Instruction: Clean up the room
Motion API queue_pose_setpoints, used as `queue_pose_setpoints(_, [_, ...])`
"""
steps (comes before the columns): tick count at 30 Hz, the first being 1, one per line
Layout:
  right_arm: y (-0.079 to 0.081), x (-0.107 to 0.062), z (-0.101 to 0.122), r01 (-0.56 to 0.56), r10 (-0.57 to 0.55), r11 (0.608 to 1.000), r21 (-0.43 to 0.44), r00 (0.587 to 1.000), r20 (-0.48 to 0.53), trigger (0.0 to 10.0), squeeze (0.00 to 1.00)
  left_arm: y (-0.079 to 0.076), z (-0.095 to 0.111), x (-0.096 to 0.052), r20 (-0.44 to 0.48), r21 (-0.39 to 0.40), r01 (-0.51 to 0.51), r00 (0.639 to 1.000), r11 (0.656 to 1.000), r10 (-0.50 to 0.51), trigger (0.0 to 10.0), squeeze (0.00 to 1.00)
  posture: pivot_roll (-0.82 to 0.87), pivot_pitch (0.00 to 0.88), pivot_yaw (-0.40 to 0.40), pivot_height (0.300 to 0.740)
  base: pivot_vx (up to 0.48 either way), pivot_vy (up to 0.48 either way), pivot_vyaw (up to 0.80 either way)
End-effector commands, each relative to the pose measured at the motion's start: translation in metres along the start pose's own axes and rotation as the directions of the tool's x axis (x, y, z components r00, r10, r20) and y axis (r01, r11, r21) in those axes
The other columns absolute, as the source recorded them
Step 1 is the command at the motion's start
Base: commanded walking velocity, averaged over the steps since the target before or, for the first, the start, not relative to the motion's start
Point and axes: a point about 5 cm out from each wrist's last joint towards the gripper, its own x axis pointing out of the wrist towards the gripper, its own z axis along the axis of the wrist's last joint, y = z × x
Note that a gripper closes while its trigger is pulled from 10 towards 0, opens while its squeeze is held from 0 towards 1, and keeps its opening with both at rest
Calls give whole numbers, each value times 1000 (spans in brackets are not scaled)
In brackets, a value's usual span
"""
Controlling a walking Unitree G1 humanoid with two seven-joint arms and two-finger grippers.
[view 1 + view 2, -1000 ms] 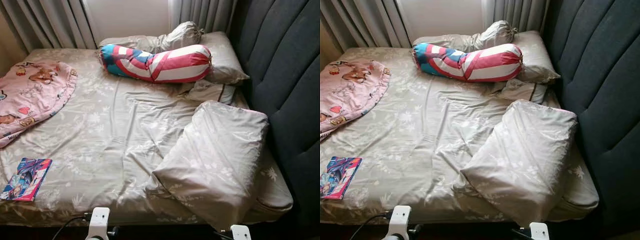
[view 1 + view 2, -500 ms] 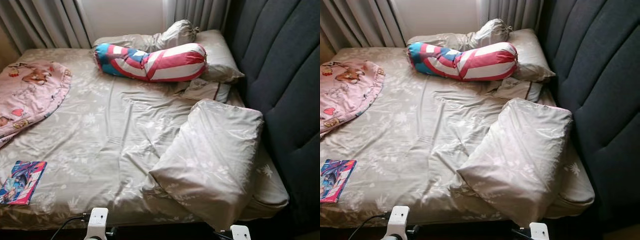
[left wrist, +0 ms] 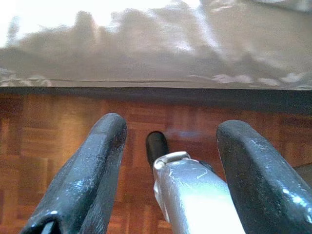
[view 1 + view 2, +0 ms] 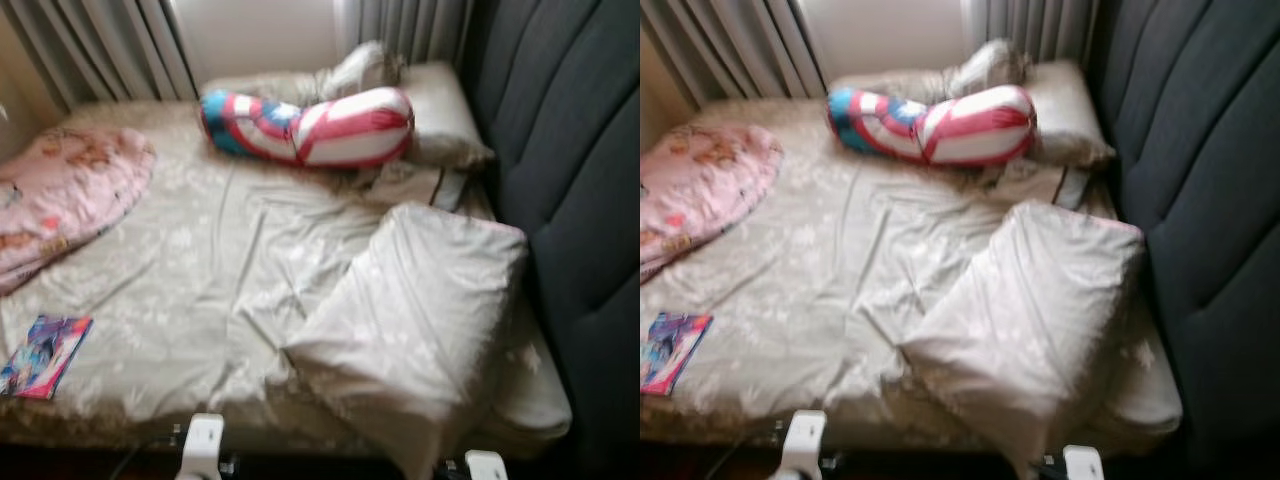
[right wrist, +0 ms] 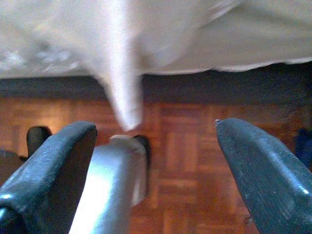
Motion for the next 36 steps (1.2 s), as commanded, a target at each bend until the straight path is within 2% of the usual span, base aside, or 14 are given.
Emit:
queue_pose_setpoints(1, [5, 0, -3, -9, 9, 1000, 1, 1000, -8, 10000, 0, 6, -3, -1, -12, 15, -11, 1000, 1000, 11, 10000, 0, -15, 75, -16, 740, 0, 0, 0])
queue_pose_setpoints(11, [5, 0, -2, -10, 10, 1000, 3, 1000, -2, 10000, 0, 3, 8, 1, 31, 21, 4, 1000, 1000, -4, 10000, 0, -17, 76, -14, 740, 0, 0, 0])
queue_pose_setpoints(23, [3, 0, -2, -3, 3, 1000, 2, 1000, -3, 10000, 0, 0, 6, 1, 20, -2, 7, 1000, 1000, -7, 10000, 0, -17, 73, -17, 740, 0, 0, 0])
queue_pose_setpoints(26, [3, 0, -2, -3, 3, 1000, -1, 1000, -3, 10000, 0, -1, 6, 1, 19, -1, 6, 1000, 1000, -6, 10000, 0, -17, 73, -17, 740, 0, 350, 0])
queue_pose_setpoints(34, [3, 0, -3, -1, 1, 1000, -3, 1000, -2, 10000, 0, -4, 6, 2, 13, 12, 10, 1000, 1000, -10, 10000, 0, -20, 62, -17, 740, 0, 0, 0])
queue_pose_setpoints(36, [3, 0, -3, -2, 2, 1000, -3, 1000, -3, 10000, 0, -10, 7, 3, 13, 16, 16, 1000, 1000, -16, 10000, 0, -20, 57, -15, 740, 0, 0, 0])
